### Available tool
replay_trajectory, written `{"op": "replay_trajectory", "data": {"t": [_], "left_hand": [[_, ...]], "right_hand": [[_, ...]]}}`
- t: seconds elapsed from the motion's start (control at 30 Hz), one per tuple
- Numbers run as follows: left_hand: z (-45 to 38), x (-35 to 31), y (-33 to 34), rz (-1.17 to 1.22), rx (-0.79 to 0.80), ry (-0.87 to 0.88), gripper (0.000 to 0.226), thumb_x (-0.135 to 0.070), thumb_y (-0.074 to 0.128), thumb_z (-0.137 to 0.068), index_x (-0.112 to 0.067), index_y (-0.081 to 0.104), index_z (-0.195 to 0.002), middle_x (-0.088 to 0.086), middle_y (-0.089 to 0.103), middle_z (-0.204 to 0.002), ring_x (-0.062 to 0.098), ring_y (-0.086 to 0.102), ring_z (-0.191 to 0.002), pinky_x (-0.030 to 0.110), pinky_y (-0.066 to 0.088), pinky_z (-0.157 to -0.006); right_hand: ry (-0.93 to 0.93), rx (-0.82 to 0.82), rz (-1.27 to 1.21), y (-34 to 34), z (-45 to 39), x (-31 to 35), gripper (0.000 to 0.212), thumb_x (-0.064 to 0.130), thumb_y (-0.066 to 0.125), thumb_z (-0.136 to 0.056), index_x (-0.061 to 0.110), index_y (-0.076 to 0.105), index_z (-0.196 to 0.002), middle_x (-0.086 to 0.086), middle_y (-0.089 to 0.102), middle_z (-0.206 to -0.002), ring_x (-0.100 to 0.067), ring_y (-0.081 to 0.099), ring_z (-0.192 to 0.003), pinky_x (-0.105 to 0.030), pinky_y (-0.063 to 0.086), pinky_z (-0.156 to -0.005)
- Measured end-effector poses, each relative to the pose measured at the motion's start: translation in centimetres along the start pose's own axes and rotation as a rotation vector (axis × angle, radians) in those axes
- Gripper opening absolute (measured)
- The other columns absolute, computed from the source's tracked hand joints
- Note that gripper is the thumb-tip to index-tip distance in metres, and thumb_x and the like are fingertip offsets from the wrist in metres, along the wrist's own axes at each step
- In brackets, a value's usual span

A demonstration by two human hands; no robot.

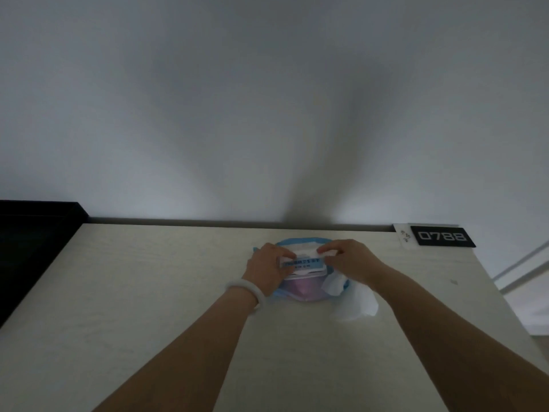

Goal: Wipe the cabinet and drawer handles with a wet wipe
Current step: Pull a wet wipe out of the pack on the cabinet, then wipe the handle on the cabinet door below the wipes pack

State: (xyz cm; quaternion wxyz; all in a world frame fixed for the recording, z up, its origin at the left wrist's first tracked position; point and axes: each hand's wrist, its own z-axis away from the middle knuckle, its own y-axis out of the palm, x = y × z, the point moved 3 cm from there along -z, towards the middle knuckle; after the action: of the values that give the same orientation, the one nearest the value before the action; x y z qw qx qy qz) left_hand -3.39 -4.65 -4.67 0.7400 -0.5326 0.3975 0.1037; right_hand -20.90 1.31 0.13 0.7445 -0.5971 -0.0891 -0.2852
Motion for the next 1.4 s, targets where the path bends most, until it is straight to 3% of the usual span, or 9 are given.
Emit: {"op": "replay_trajectory", "data": {"t": [0.2,0.3,0.53,0.67,0.73,0.87,1.0,1.13,1.4], "left_hand": [[1.0,0.2,1.7,-0.447,-0.031,0.091,0.045,-0.04,0.06,-0.088,-0.041,0.052,-0.132,-0.005,0.037,-0.14,0.021,0.034,-0.126,0.033,0.028,-0.101],[1.1,0.0,1.8,-0.441,-0.059,0.076,0.044,-0.042,0.059,-0.088,-0.043,0.052,-0.131,-0.005,0.035,-0.141,0.02,0.032,-0.127,0.031,0.026,-0.1],[1.1,-1.2,1.6,-0.427,0.063,0.043,0.055,-0.039,0.065,-0.085,-0.037,0.048,-0.137,0.001,0.033,-0.143,0.026,0.029,-0.132,0.036,0.025,-0.11],[3.4,-4.5,2.2,0.238,0.179,0.104,0.055,-0.029,0.074,-0.078,-0.021,0.051,-0.128,-0.003,0.051,-0.127,0.016,0.049,-0.118,0.039,0.041,-0.106],[4.4,-5.7,2.9,0.359,0.307,0.136,0.064,-0.031,0.075,-0.074,-0.02,0.049,-0.132,-0.001,0.055,-0.13,0.013,0.054,-0.117,0.036,0.047,-0.102],[5.7,-7.1,3.6,0.578,0.38,0.088,0.017,-0.022,0.054,-0.096,-0.025,0.055,-0.112,-0.007,0.064,-0.108,-0.008,0.058,-0.086,0.005,0.047,-0.077],[6.3,-6.9,6.4,0.817,0.444,-0.054,0.02,-0.038,0.065,-0.085,-0.019,0.068,-0.092,-0.002,0.07,-0.086,0.014,0.066,-0.083,0.031,0.052,-0.079],[7.8,-7.4,9.2,0.801,0.469,-0.045,0.008,-0.022,0.074,-0.073,-0.024,0.068,-0.068,0.007,0.062,-0.077,0.023,0.06,-0.078,0.041,0.052,-0.08],[12.6,-9.2,9.9,0.784,0.218,-0.038,0.01,-0.014,0.064,-0.089,-0.008,0.068,-0.082,0.003,0.063,-0.071,0.008,0.054,-0.063,0.02,0.046,-0.06]], "right_hand": [[-0.057,0.196,0.546,4.1,0.9,-0.7,0.055,0.034,0.036,-0.102,0.033,0.015,-0.152,-0.01,0.047,-0.141,-0.024,0.054,-0.118,-0.033,0.044,-0.096],[-0.044,0.246,0.53,4.2,0.2,-1.1,0.053,0.035,0.035,-0.103,0.033,0.015,-0.152,-0.012,0.048,-0.138,-0.026,0.055,-0.117,-0.034,0.045,-0.097],[0.166,0.314,-0.435,-1.2,2.0,0.0,0.021,0.026,0.063,-0.092,0.018,0.069,-0.11,-0.002,0.067,-0.094,-0.013,0.064,-0.076,-0.018,0.048,-0.055],[0.058,0.33,-0.745,-2.6,4.5,-0.6,0.031,0.005,0.064,-0.087,0.018,0.067,-0.115,-0.013,0.069,-0.106,-0.026,0.069,-0.094,-0.031,0.056,-0.074],[0.014,0.308,-0.83,-3.1,5.8,-0.7,0.041,-0.001,0.063,-0.085,0.019,0.063,-0.121,-0.013,0.069,-0.107,-0.029,0.068,-0.098,-0.036,0.056,-0.081],[0.042,0.133,-0.85,-3.3,8.7,-2.1,0.057,-0.005,0.068,-0.077,0.022,0.059,-0.125,-0.003,0.068,-0.109,-0.022,0.067,-0.1,-0.038,0.055,-0.088],[0.253,-0.099,-0.68,-1.7,12.1,-5.0,0.024,0.012,0.073,-0.08,0.018,0.067,-0.103,0.001,0.071,-0.094,-0.014,0.068,-0.084,-0.021,0.052,-0.067],[0.391,-0.266,-0.688,0.5,15.1,-8.4,0.018,0.024,0.069,-0.085,0.01,0.07,-0.075,-0.013,0.066,-0.067,-0.024,0.057,-0.061,-0.033,0.044,-0.061],[0.36,0.19,-1.368,4.4,20.1,-8.2,0.045,0.021,0.067,-0.086,-0.008,0.058,-0.119,-0.026,0.066,-0.114,-0.037,0.065,-0.1,-0.039,0.057,-0.077]]}}
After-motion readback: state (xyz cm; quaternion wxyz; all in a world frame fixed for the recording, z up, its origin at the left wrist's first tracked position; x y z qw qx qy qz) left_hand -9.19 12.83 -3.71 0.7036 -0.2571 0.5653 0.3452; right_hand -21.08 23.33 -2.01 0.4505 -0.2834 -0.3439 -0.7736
